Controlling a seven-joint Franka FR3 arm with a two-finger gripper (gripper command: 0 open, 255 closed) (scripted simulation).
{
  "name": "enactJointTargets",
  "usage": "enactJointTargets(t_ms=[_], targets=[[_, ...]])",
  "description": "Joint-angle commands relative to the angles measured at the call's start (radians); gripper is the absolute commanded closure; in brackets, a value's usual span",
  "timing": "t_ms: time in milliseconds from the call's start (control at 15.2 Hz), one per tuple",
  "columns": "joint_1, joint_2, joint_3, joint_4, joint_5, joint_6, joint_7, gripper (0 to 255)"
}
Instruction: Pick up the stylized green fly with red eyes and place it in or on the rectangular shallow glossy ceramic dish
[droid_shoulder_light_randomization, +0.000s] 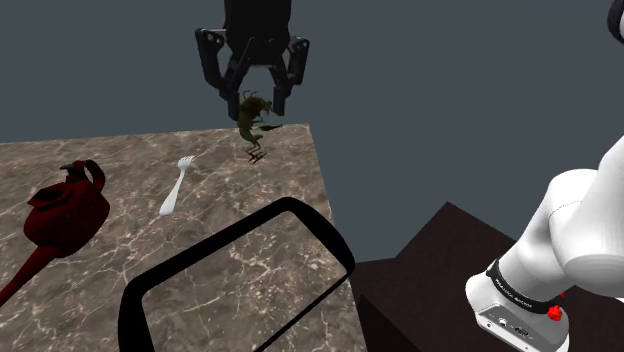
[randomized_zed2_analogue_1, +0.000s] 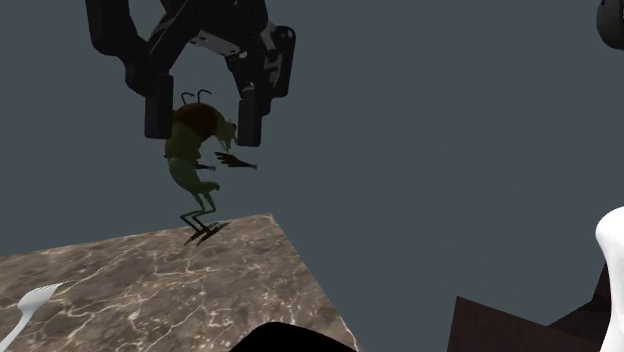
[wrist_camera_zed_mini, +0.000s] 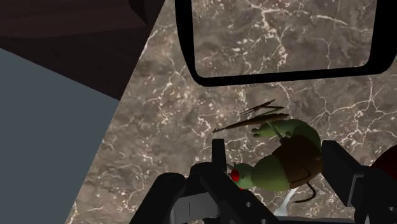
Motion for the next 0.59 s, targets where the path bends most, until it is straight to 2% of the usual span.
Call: enactJointTargets(t_ms=[0,528], targets=[[0.025,-0.011,0.024,-0.017,-0.001,0.015,0.049,255],[0.127,0.009,0.124,0.017,-0.033,0.034,0.247,255]])
